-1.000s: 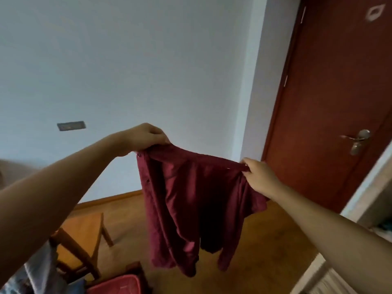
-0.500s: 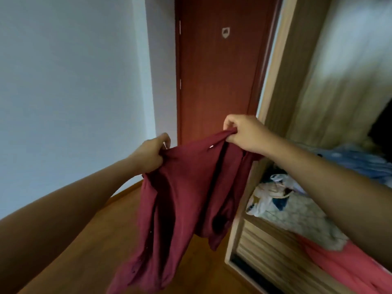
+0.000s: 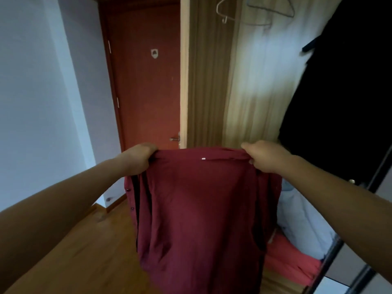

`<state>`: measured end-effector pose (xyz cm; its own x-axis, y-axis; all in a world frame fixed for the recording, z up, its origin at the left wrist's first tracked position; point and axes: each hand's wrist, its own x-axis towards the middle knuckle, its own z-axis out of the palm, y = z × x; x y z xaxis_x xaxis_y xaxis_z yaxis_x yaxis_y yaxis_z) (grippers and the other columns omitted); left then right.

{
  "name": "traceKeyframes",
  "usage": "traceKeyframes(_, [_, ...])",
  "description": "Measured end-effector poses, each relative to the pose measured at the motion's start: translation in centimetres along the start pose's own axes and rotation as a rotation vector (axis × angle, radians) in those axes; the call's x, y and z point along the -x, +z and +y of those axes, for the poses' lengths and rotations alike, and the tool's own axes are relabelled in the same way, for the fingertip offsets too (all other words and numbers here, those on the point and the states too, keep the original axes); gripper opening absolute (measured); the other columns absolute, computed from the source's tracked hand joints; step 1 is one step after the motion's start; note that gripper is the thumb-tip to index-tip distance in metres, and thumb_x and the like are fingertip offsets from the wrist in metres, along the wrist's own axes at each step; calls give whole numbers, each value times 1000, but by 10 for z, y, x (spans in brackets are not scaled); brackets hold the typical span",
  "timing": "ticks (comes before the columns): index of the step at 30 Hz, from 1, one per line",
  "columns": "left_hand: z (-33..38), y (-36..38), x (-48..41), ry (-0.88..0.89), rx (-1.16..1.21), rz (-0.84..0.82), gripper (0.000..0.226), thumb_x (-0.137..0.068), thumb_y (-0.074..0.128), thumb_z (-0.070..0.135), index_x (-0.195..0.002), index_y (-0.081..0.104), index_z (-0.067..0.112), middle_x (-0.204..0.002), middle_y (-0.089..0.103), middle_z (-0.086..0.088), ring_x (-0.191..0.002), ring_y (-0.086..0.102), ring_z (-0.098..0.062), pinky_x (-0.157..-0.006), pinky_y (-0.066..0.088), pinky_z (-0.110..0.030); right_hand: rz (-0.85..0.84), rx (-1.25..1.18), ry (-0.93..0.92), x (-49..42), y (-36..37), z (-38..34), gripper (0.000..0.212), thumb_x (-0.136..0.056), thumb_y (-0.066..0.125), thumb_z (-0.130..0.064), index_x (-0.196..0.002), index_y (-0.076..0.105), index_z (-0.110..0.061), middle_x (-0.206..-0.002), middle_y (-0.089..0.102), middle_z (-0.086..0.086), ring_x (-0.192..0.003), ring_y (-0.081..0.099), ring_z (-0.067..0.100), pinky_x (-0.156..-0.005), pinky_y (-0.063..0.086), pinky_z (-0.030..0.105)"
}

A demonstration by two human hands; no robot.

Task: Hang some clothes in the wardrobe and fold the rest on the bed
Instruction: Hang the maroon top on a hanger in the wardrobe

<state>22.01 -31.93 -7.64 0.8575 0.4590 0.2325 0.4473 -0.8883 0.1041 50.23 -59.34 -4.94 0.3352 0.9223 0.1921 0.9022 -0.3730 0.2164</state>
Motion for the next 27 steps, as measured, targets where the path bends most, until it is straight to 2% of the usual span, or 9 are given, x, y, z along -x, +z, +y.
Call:
traceKeyframes(4, [52, 14, -44, 43, 101, -85, 25, -86, 49, -3, -101, 56, 16, -98, 55, 3, -100, 57, -22, -81, 42, -29, -30, -288, 158, 17, 6, 55, 6, -96, 57, -14, -94, 52, -14, -97, 63, 7, -88, 60, 24, -68, 44, 34])
traceKeyframes(7, [78, 26, -74, 18, 168, -183, 22, -95, 49, 9, -115, 57, 14, -111, 59, 0, -103, 56, -21, -87, 42, -31, -72, -483, 289, 24, 15, 93, 5, -96, 58, -15, -100, 61, -12, -99, 66, 6, -94, 62, 24, -77, 49, 34])
traceKeyframes(10, [96, 36, -103, 5, 271, -223, 18, -98, 50, 11, -115, 56, 14, -115, 62, -2, -108, 58, -23, -88, 43, -27, -44, -712, 418, 28, 19, 125, 11, -94, 59, -10, -89, 66, -17, -92, 68, 5, -88, 65, 20, -67, 47, 29])
traceKeyframes(12, [108, 41, -123, -10, 438, -243, 17, -97, 50, 5, -107, 59, 17, -105, 64, 1, -105, 57, -20, -85, 42, -18, -13, -937, 513, 29, 21, 144, 15, -90, 60, -5, -88, 70, -15, -88, 72, 9, -83, 69, 23, -68, 52, 29])
traceKeyframes(15, [127, 48, -157, -64, 654, -224, 20, -97, 48, 6, -95, 66, 11, -98, 69, -7, -96, 63, -21, -86, 46, -31, -12, -1229, 608, 28, 23, 168, 17, -80, 64, 0, -92, 75, -6, -92, 77, 18, -86, 75, 33, -79, 62, 41])
traceKeyframes(19, [154, 53, -208, -160, 944, -233, 21, -88, 57, 27, -88, 76, 20, -93, 77, -7, -83, 75, -20, -65, 58, -30, -6, -1350, 643, 15, 25, 200, 33, -67, 68, -2, -98, 77, -2, -100, 75, 22, -92, 75, 36, -84, 62, 46])
traceKeyframes(21, [162, 55, -238, -152, 968, -264, 27, -76, 65, 39, -94, 76, 23, -95, 78, -5, -86, 76, -21, -71, 61, -34, -38, -1371, 654, 3, 26, 219, 42, -67, 68, -1, -109, 73, 2, -106, 74, 24, -99, 72, 40, -93, 57, 53])
traceKeyframes(23, [165, 57, -272, -125, 949, -261, 40, -74, 72, 46, -106, 73, 23, -101, 77, -3, -94, 75, -21, -83, 60, -37, -83, -1379, 666, -11, 26, 240, 44, -70, 68, -1, -114, 71, 3, -110, 73, 24, -103, 72, 39, -94, 57, 50])
traceKeyframes(27, [166, 56, -341, -50, 910, -208, 37, -83, 74, 53, -103, 74, 22, -97, 77, 1, -92, 73, -16, -72, 57, -28, -140, -1371, 724, -44, 24, 278, 35, -78, 70, -5, -112, 72, 0, -110, 75, 19, -101, 73, 32, -81, 60, 38])
